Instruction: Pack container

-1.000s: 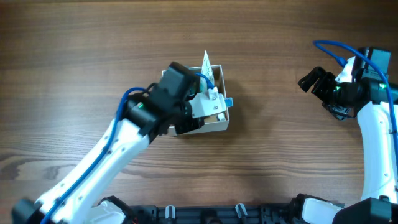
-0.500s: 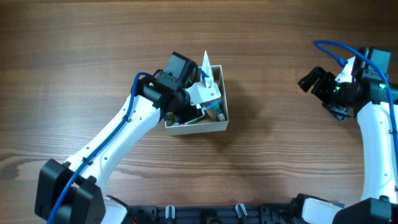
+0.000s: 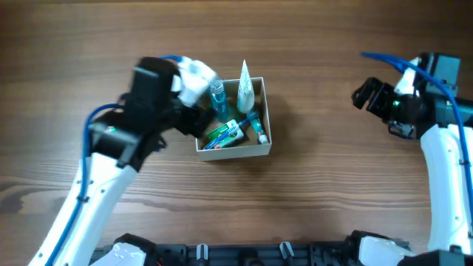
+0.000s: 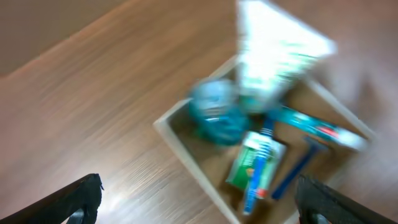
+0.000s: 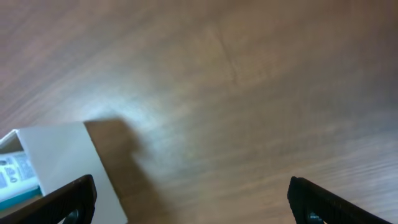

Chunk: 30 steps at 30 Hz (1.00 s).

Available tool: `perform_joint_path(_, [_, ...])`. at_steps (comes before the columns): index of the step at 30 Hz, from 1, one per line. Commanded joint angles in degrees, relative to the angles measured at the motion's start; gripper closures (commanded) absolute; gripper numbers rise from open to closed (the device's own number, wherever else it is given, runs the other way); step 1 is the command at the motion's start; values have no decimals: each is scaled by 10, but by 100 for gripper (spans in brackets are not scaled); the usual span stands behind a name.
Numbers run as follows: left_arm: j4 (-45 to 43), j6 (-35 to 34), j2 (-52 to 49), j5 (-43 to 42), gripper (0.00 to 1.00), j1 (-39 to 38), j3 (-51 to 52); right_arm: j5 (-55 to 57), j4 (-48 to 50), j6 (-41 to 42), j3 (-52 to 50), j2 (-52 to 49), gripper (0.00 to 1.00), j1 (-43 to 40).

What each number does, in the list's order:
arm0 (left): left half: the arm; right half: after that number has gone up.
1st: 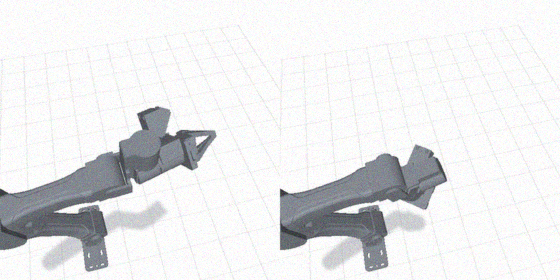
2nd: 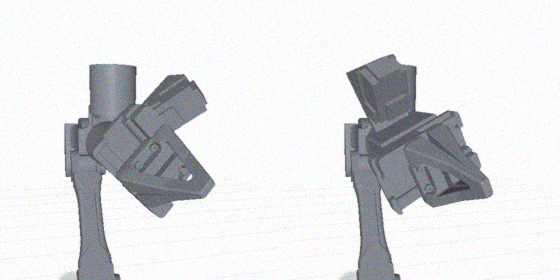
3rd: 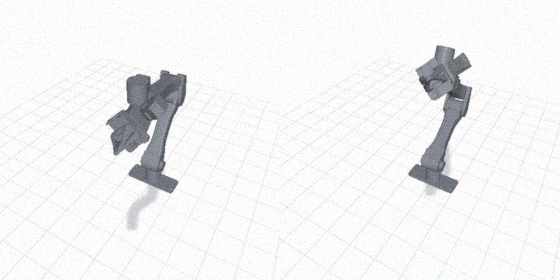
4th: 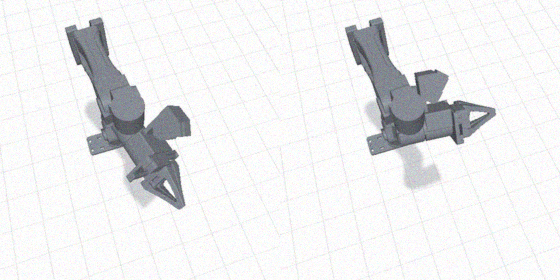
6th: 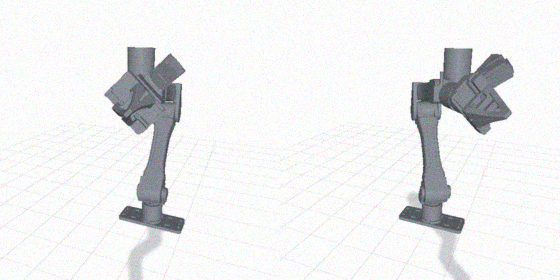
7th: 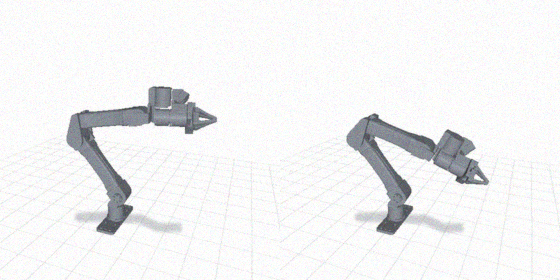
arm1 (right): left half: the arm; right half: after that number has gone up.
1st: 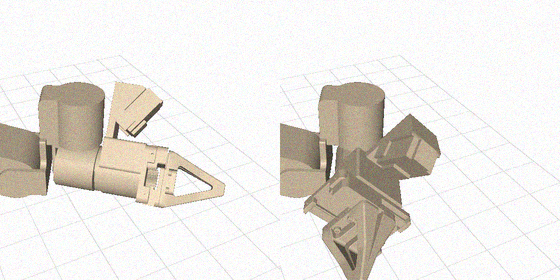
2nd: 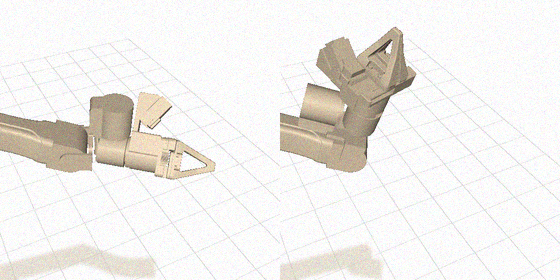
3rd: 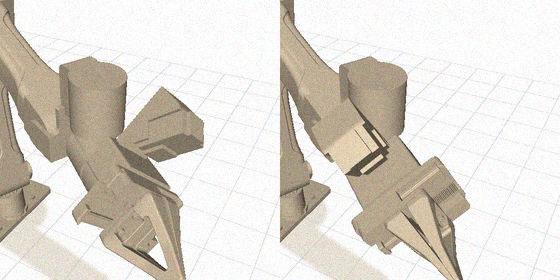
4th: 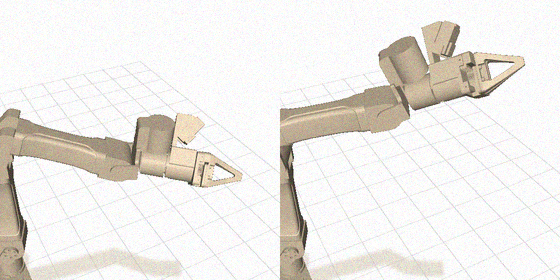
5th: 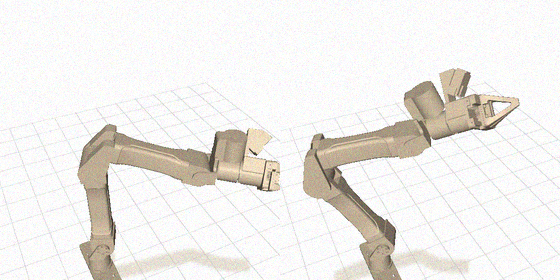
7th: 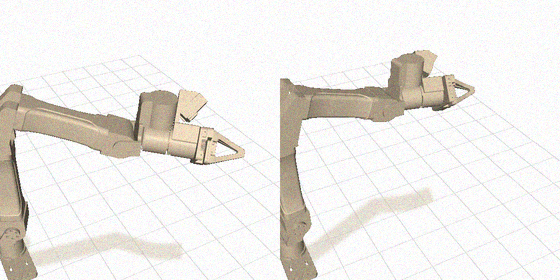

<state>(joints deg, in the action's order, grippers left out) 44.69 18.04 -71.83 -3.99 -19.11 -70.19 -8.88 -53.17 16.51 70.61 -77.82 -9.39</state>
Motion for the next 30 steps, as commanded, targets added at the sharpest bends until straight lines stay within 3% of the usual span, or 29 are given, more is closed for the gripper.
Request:
perform_joint_path(1, [-7,-121,-21,34,0,94,-7,54,34,-69,37,19,0,58])
perform_joint_path(4, [-17,-160,-49,34,0,147,-6,57,106,-105,37,8,0,89])
perform_joint_path(8, [-19,-160,-76,34,0,166,-7,65,179,-106,37,6,0,89])
perform_joint_path(11, [-28,-160,-72,34,0,166,-7,53,162,-129,37,9,0,89])
perform_joint_path(15, [27,-153,-22,-12,0,166,-6,51,108,-116,33,55,0,90])
perform_joint_path(21, [35,-154,136,-26,0,165,64,56,109,-103,-63,228,0,90])
perform_joint_path(27, [26,-201,386,-26,0,163,209,61,109,-104,-238,462,0,90])
perform_joint_path(30, [24,-203,460,-26,0,163,264,61,94,-105,-264,510,0,90])
